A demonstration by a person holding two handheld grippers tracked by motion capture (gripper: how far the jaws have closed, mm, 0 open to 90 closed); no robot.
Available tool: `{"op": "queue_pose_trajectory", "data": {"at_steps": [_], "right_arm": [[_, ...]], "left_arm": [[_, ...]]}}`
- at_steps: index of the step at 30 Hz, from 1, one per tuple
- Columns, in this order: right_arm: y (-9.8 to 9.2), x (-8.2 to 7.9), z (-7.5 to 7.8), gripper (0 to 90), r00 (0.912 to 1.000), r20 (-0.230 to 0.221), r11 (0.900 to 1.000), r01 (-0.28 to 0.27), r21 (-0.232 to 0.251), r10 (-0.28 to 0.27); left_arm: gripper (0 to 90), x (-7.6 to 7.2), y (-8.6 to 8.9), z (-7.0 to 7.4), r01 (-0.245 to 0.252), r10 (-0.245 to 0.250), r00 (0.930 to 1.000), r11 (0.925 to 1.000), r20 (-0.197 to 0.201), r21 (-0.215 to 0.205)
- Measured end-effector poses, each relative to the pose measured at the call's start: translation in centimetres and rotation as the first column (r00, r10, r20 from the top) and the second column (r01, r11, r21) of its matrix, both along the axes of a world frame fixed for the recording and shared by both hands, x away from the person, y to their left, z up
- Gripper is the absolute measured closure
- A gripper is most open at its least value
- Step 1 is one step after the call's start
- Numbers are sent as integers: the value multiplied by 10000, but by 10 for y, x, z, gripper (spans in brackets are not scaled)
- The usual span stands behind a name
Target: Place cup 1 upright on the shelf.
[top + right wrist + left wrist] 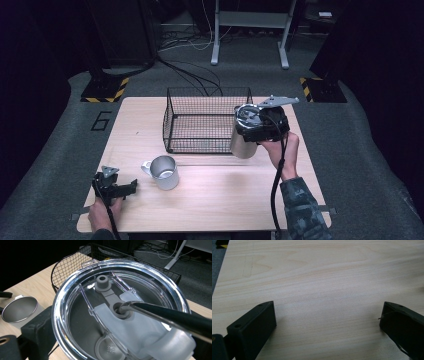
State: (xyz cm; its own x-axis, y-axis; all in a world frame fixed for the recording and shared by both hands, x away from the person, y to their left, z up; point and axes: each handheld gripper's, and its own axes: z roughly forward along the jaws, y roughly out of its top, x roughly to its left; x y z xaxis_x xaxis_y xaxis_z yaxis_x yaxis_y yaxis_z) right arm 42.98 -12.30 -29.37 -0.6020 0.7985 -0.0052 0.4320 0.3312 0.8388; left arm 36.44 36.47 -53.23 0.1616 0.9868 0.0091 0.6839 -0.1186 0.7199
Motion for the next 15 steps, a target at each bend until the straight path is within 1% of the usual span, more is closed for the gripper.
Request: {"op": "queue_pose_trajectory", "data": {"at_steps": [2,3,8,10,15], "right_arm": [[1,3,3,34,9999,15,9999,109,-8,-109],[1,4,5,34,10000,74,9999,61,-112,-60],[4,9,12,34,9998,165,9998,70,-185,-67],[6,11,15,35,9996,283,9994,9,-338,0],[10,18,20,34,9994,346,9995,64,-320,-53]], "left_arm": [[5,0,0,0,-3,3,10000,10000,4,-1],[5,0,0,0,-4,4,10000,10000,4,-1],[5,0,0,0,0,0,10000,10000,3,4],[5,0,0,0,0,0,10000,10000,1,3],[5,0,0,0,-1,1,10000,10000,3,4]]}}
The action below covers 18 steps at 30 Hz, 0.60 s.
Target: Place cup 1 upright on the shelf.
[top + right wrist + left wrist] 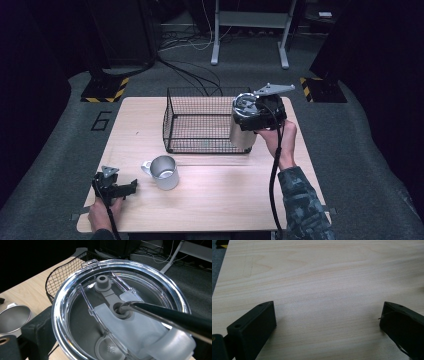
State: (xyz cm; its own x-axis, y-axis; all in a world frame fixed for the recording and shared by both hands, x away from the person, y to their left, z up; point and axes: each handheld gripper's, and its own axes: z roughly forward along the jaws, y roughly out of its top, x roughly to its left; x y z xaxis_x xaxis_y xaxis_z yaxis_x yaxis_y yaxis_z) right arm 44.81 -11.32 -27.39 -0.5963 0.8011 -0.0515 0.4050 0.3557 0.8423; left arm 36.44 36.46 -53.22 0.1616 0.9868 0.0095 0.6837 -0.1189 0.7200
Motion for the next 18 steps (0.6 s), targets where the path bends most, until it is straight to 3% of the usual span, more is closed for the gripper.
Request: {"op": "queue_pose_trajectory", "data": {"at_steps": [18], "right_arm": [[5,25,-2,34,9994,63,9993,344,-114,-344]], "left_arm": [[5,0,0,0,1,-1,10000,10000,6,-10]]}}
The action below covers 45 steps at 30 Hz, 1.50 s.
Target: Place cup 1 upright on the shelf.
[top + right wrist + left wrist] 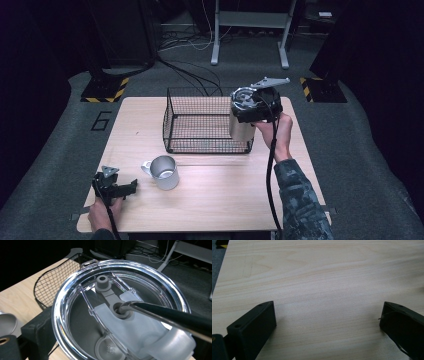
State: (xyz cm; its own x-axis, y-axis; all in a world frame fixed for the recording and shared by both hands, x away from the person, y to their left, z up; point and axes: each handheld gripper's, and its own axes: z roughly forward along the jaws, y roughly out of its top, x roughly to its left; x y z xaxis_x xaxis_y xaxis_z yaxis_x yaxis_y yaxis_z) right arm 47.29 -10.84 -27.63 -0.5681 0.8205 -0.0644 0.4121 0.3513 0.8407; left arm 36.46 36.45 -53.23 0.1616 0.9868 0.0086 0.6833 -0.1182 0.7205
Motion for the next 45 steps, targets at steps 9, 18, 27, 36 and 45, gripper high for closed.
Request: {"op": "queue_pose_trajectory", "data": {"at_steps": [9,18,27,36,45], "right_arm": [[7,13,-2,34,9999,129,9999,35,-127,-33],[15,26,-10,34,9998,1,9997,180,-158,-180],[18,39,-22,34,9994,-121,9991,333,-277,-337],[19,49,-35,34,9982,-260,9981,528,-311,-536],[24,56,-47,34,9966,-423,9968,697,-400,-713]], "left_arm": [[5,0,0,0,-3,3,10000,10000,2,-1],[5,0,0,0,-11,11,10000,10000,15,3],[5,0,-1,0,-12,12,10000,10000,-11,-12],[5,0,-1,0,18,-18,10000,10000,-19,-13],[5,0,-1,0,27,-27,10000,10000,-20,-7]]}}
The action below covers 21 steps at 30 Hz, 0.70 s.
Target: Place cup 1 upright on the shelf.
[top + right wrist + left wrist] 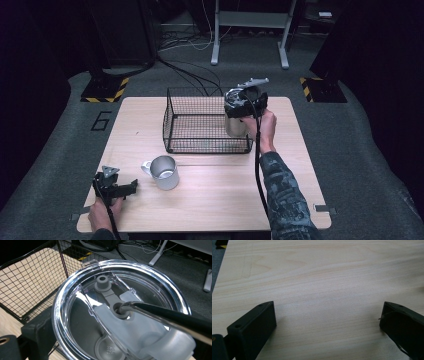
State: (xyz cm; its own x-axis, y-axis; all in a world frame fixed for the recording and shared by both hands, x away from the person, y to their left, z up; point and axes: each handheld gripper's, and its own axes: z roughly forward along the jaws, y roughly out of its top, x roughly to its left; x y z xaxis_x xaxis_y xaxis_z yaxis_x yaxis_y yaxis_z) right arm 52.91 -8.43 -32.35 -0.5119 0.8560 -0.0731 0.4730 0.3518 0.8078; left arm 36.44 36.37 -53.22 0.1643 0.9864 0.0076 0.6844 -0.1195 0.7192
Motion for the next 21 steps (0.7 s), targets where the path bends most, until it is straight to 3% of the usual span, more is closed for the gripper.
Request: {"op": "queue_pose_trajectory", "data": {"at_steps": [21], "right_arm": [[8,16,-28,34,9986,-499,9999,154,-73,-158]], "left_arm": [[5,0,0,0,3,-3,10000,10000,-1,0]]}}
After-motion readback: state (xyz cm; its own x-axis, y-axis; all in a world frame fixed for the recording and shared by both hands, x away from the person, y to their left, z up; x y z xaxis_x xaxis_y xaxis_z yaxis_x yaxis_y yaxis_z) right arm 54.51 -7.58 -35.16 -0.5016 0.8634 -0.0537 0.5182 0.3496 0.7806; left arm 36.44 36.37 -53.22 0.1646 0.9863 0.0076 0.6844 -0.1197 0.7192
